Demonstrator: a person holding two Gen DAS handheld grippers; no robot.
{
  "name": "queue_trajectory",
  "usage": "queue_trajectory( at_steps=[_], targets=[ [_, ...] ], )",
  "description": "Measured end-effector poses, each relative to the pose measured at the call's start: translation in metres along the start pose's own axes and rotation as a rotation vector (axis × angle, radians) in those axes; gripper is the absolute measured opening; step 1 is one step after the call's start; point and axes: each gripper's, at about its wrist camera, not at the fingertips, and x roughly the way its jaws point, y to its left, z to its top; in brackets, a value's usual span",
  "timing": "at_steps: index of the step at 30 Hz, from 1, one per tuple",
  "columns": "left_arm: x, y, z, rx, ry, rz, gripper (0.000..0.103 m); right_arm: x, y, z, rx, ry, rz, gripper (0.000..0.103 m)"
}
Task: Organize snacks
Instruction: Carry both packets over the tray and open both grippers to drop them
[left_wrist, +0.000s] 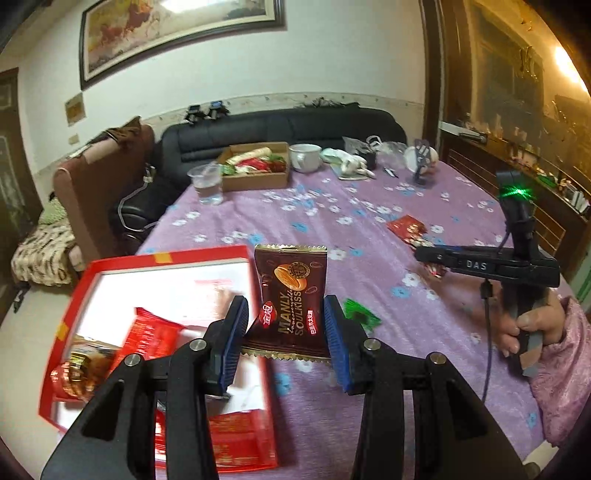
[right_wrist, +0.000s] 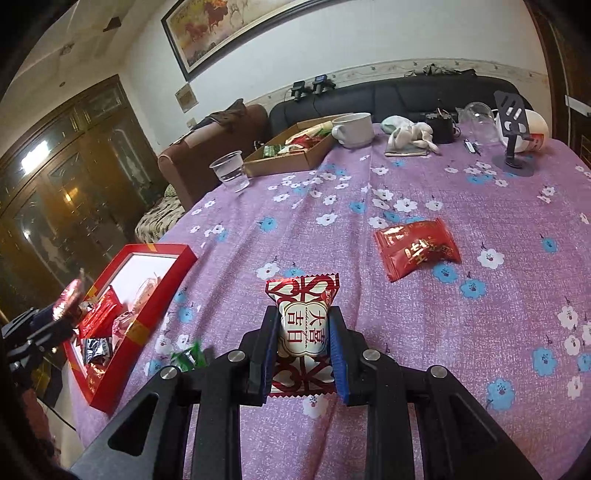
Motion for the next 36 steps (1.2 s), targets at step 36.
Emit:
queue_trajectory(
  at_steps=[36],
  targets=[
    [-0.013, 0.079, -0.028, -0.101, -0.038, 0.211, 0.040, 0.049, 0.168, -0.001, -0.067, 0.049, 0.246, 0.026]
  ],
)
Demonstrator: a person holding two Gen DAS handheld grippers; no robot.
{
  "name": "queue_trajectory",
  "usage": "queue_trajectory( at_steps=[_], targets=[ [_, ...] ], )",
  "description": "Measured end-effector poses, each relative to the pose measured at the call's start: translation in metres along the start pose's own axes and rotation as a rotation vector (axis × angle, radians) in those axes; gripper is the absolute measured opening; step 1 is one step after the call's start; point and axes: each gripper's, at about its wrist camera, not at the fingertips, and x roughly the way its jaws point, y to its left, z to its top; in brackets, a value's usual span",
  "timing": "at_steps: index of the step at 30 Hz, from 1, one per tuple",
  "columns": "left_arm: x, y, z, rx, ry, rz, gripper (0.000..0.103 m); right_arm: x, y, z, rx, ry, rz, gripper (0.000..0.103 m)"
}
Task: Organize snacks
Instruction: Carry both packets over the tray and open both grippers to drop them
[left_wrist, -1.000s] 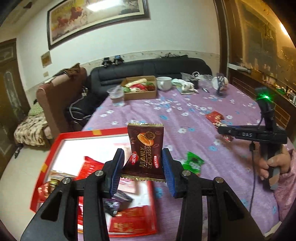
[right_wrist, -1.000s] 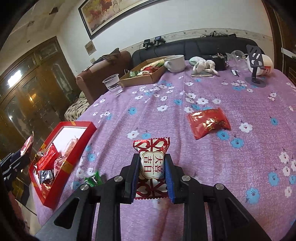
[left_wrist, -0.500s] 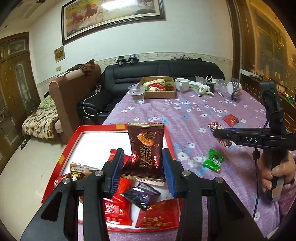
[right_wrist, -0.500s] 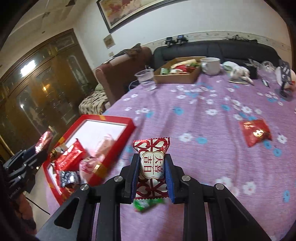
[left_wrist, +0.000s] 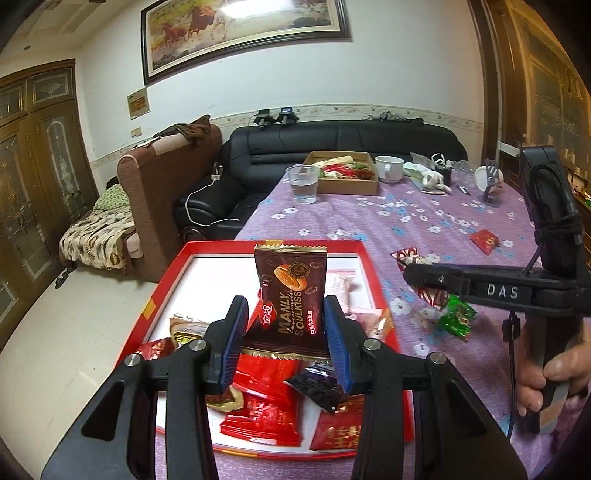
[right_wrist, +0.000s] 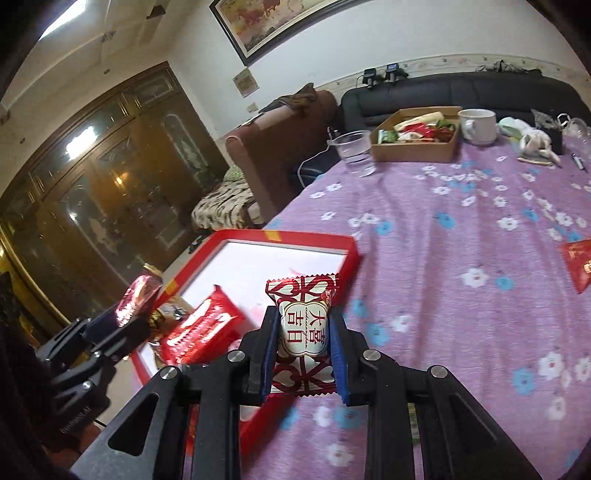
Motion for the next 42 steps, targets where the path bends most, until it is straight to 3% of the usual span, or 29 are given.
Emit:
queue_trajectory(
  at_steps=[12, 42],
  targets=[
    [0.002, 0.013, -0.006, -0.007, 0.000, 0.050, 0.040, 0.019, 0.017, -0.008, 0.001, 0.034, 0.031, 0.027],
    [0.021, 0.024, -0.013, -0.015, 0.053, 0.087, 0.040, 0.053, 0.039, -0.008, -0.033, 0.097, 0.071, 0.029]
  ],
)
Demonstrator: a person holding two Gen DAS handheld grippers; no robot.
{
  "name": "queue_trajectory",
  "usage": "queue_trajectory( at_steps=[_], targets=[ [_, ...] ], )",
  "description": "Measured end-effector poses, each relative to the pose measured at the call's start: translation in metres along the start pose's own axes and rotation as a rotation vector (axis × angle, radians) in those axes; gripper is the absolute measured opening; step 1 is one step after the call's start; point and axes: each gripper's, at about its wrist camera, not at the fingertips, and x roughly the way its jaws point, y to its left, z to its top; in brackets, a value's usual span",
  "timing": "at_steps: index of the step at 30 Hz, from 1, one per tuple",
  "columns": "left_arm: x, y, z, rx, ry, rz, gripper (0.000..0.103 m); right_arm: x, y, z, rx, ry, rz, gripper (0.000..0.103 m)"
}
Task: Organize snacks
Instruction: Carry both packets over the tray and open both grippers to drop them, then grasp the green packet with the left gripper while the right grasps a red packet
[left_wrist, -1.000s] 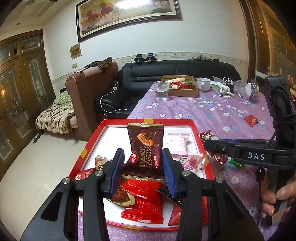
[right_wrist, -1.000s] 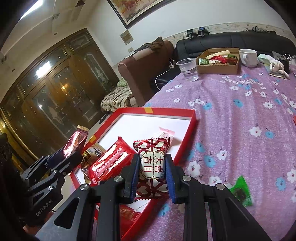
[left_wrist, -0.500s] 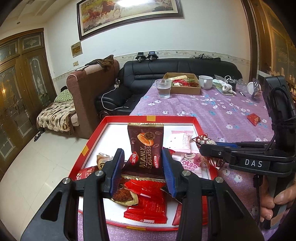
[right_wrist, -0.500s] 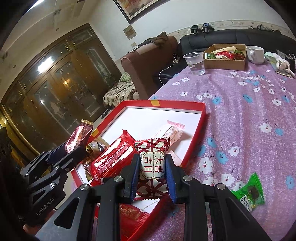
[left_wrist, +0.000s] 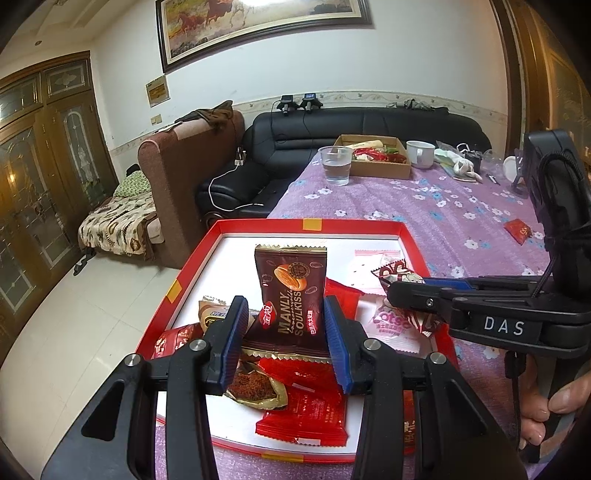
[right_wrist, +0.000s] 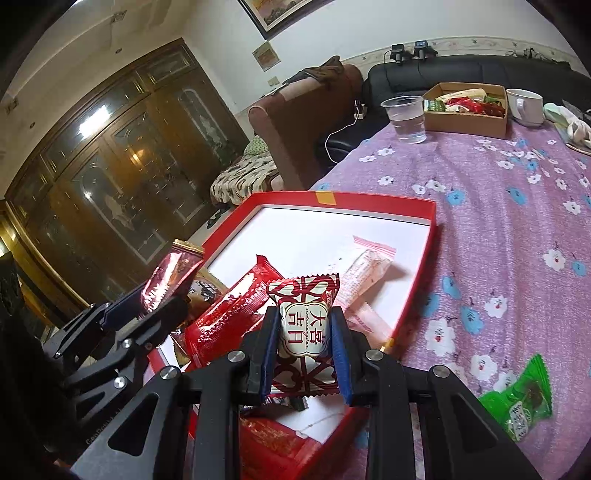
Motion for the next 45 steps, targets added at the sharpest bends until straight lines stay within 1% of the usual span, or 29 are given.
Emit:
queue_trajectory(
  at_steps=[11, 12, 16, 20, 24, 26, 27, 28, 30, 33, 35, 36, 37, 40, 43, 45],
  targets=[
    [0.008, 0.002, -0.002, 0.001, 0.021, 0.035, 0.040, 0.004, -0.002, 0.002, -0.003, -0.005, 0.018, 0.030],
    [0.009, 0.002, -0.002, -0.002, 0.024, 0.040, 0.040, 0.004, -0.002, 0.002, -0.003, -0.006, 0.018, 0.031],
    [0.010, 0.003, -0.003, -0.003, 0.028, 0.054, 0.041, 0.001, -0.004, 0.001, 0.012, -0.008, 0.028, 0.040],
    [0.010, 0.002, -0.002, -0.004, 0.030, 0.063, 0.041, -0.001, -0.006, 0.001, 0.015, -0.017, 0.024, 0.040],
    [0.009, 0.001, -0.001, -0.001, 0.027, 0.072, 0.050, -0.004, -0.010, 0.002, 0.034, -0.021, 0.029, 0.042],
    [0.008, -0.001, 0.001, 0.003, 0.025, 0.075, 0.050, -0.008, -0.013, 0.003, 0.044, -0.027, 0.031, 0.042],
    [0.007, -0.002, 0.001, 0.005, 0.025, 0.078, 0.052, -0.009, -0.014, 0.004, 0.050, -0.030, 0.035, 0.042],
    [0.007, -0.002, 0.002, 0.006, 0.024, 0.080, 0.057, -0.011, -0.016, 0.004, 0.056, -0.034, 0.036, 0.042],
    [0.006, -0.004, 0.003, 0.010, 0.019, 0.086, 0.063, -0.016, -0.019, 0.005, 0.070, -0.042, 0.037, 0.043],
    [0.003, -0.006, 0.006, 0.010, 0.013, 0.081, 0.064, -0.026, -0.030, 0.008, 0.109, -0.061, 0.037, 0.044],
    [0.001, -0.010, 0.009, 0.013, 0.007, 0.078, 0.068, -0.036, -0.040, 0.010, 0.138, -0.080, 0.027, 0.045],
    [0.000, -0.012, 0.010, 0.018, 0.002, 0.076, 0.073, -0.041, -0.046, 0.012, 0.152, -0.089, 0.021, 0.045],
    [0.000, -0.015, 0.012, 0.023, -0.003, 0.074, 0.075, -0.049, -0.054, 0.014, 0.167, -0.103, 0.010, 0.045],
    [-0.003, -0.028, 0.018, 0.051, -0.018, 0.051, 0.075, -0.073, -0.076, 0.019, 0.198, -0.144, -0.036, 0.047],
    [-0.005, -0.045, 0.024, 0.091, -0.030, 0.017, 0.075, -0.105, -0.107, 0.021, 0.237, -0.197, -0.106, 0.051],
    [-0.005, -0.061, 0.028, 0.119, -0.033, -0.016, 0.075, -0.130, -0.134, 0.021, 0.283, -0.232, -0.162, 0.051]
  ],
)
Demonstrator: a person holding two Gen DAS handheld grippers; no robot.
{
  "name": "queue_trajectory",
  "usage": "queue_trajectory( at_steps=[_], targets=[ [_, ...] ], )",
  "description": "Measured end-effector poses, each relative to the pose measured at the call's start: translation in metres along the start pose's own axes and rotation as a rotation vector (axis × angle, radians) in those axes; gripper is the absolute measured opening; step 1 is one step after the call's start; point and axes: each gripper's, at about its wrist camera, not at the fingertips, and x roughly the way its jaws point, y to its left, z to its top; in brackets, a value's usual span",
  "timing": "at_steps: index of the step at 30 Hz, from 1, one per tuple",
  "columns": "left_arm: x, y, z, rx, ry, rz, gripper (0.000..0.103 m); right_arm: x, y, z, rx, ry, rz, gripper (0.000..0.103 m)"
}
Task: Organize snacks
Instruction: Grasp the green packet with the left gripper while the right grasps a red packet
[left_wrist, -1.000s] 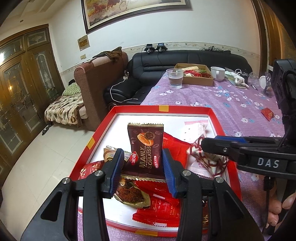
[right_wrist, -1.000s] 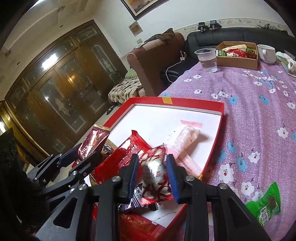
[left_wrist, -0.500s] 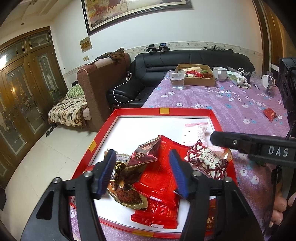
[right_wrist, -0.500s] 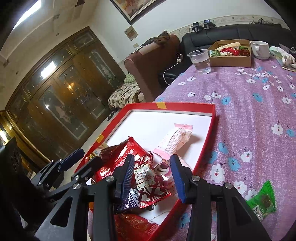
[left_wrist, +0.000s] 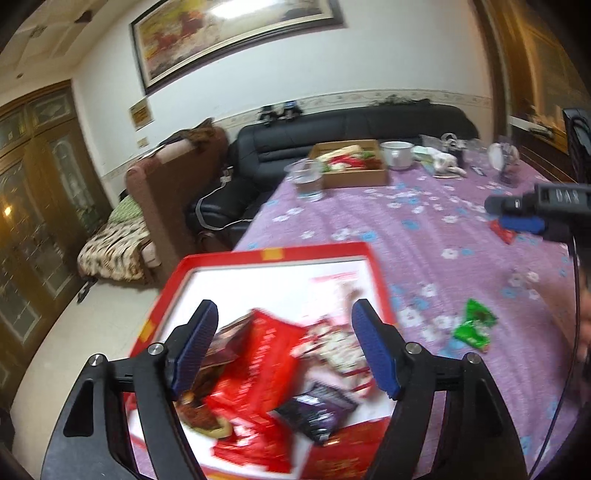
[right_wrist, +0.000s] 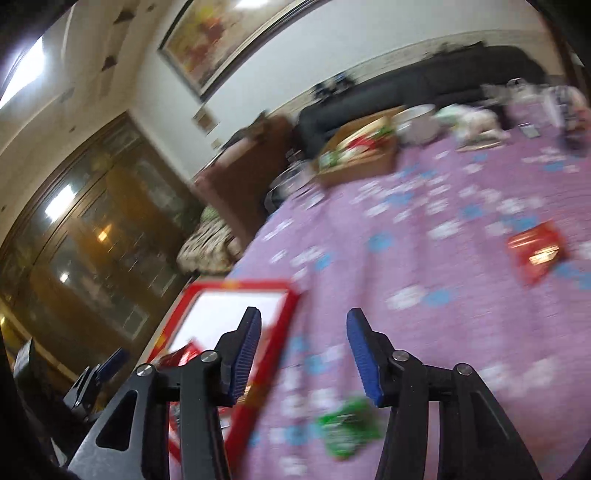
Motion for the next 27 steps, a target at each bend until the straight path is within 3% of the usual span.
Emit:
queue_trajectory(
  at_steps=[6, 10, 16, 21, 23, 27],
  targets=[
    [0.006, -0.055, 0.015, 0.095, 0.019, -0.133, 0.075, -0.032, -0.072, 0.027, 0.094, -0.032, -0.198, 0.055],
    [0.009, -0.086, 0.019, 0.151, 0.031, -0.198, 0.075, -0.039, -0.120, 0.040, 0.215, -0.007, -0.313, 0.058],
    [0.021, -0.098, 0.016, 0.183, 0.081, -0.211, 0.075, -0.027, -0.172, 0.051, 0.374, 0.089, -0.370, 0.058],
    [0.024, -0.091, 0.014, 0.187, 0.103, -0.206, 0.075, 0.005, -0.170, 0.062, 0.404, 0.140, -0.354, 0.061],
    [0.025, -0.090, 0.013, 0.196, 0.106, -0.206, 0.075, 0.020, -0.160, 0.063, 0.364, 0.154, -0.385, 0.062],
    [0.027, -0.090, 0.011, 0.212, 0.118, -0.223, 0.075, 0.046, -0.144, 0.063, 0.268, 0.143, -0.489, 0.074]
  ],
)
